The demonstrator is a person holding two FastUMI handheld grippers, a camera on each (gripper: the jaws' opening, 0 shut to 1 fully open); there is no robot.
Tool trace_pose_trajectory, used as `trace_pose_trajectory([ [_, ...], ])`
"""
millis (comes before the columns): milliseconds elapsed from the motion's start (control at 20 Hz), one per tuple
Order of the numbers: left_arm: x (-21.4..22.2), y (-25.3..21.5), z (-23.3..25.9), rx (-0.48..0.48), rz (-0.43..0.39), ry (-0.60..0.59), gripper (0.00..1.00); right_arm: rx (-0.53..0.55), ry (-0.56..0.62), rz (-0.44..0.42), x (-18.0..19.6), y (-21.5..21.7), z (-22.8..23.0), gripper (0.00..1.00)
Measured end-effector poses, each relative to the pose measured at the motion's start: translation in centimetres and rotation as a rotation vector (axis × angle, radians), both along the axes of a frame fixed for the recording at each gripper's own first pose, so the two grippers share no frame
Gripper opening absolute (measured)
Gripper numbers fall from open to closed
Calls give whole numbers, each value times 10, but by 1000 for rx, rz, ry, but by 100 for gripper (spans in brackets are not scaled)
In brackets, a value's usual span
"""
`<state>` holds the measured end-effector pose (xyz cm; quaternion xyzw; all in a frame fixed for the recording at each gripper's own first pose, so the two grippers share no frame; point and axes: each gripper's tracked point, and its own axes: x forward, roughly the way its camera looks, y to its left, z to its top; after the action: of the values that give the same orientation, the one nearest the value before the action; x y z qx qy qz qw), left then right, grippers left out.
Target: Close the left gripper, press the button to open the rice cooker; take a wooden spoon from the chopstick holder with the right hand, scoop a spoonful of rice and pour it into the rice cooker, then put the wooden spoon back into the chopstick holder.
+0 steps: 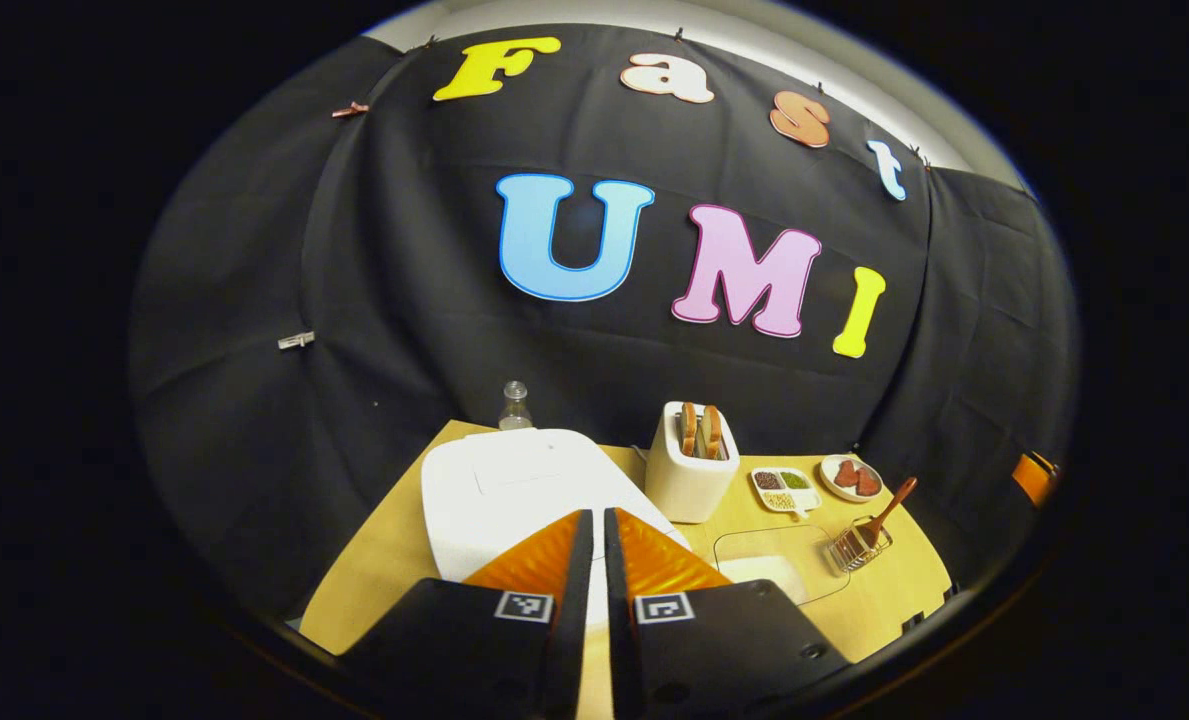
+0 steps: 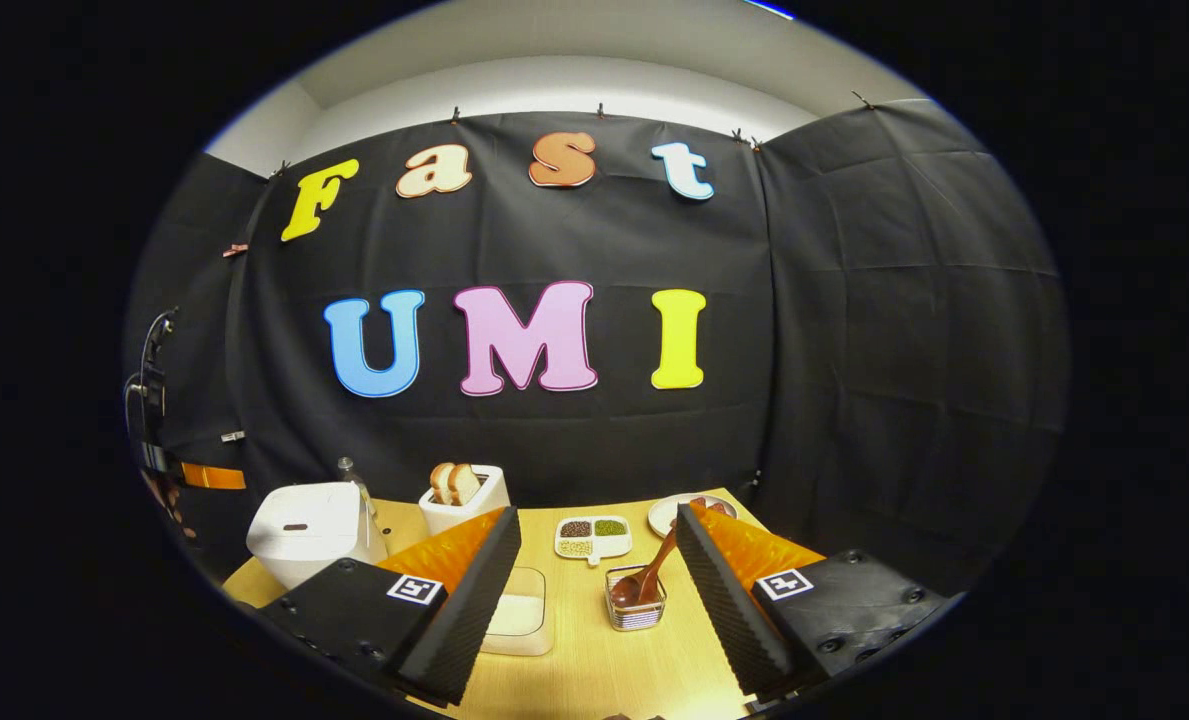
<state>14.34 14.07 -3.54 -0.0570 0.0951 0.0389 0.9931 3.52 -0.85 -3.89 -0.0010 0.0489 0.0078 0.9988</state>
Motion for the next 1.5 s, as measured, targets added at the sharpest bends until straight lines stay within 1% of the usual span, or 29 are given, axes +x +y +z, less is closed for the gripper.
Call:
trace_pose_trajectory([
  [50, 9, 5, -8, -8, 14, 16, 9, 0, 6, -1, 1, -4, -2, 98],
  [150, 24, 5, -23, -36, 9, 45, 7, 1, 17, -7, 2, -13, -8, 98],
  [200, 31, 5, -30, -44, -3, 58, 7, 4, 24, -13, 3, -17, -10, 98],
  [300, 45, 11, -44, -28, -3, 80, 7, 12, 42, -24, 4, -26, -18, 98],
  [400, 57, 19, -60, -37, 11, 122, 7, 17, 58, -32, 5, -34, -24, 98],
  [450, 62, 22, -69, -45, 22, 143, 10, 19, 63, -32, 7, -36, -27, 97],
  [500, 66, 25, -77, -49, 38, 164, 7, 19, 71, -31, 7, -39, -30, 97],
  [650, 72, 26, -92, -69, 53, 189, 7, 19, 82, -36, 9, -47, -35, 97],
  [850, 74, 25, -97, -70, 81, 183, 7, 20, 92, -34, 14, -56, -41, 97],
  [900, 74, 25, -102, -64, 84, 210, 7, 20, 96, -29, 16, -57, -43, 97],
  [950, 76, 25, -101, -48, 90, 193, 7, 20, 101, -25, 17, -59, -45, 97],
  [1100, 72, 25, -95, -9, 117, 204, 7, 27, 110, -8, 21, -59, -49, 97],
  [1150, 69, 24, -84, 5, 134, 171, 8, 28, 112, -1, 23, -60, -51, 97],
  [1250, 61, 20, -49, 33, 168, 59, 7, 22, 114, 11, 29, -62, -53, 97],
  [1350, 42, 17, -11, 46, 212, -40, 8, 26, 123, 24, 36, -62, -58, 98],
  [1400, 31, 16, 2, 52, 242, -68, 7, 32, 129, 32, 39, -61, -59, 98],
  [1500, 7, -6, 21, 41, 241, -141, 6, 36, 138, 45, 47, -61, -65, 97],
])
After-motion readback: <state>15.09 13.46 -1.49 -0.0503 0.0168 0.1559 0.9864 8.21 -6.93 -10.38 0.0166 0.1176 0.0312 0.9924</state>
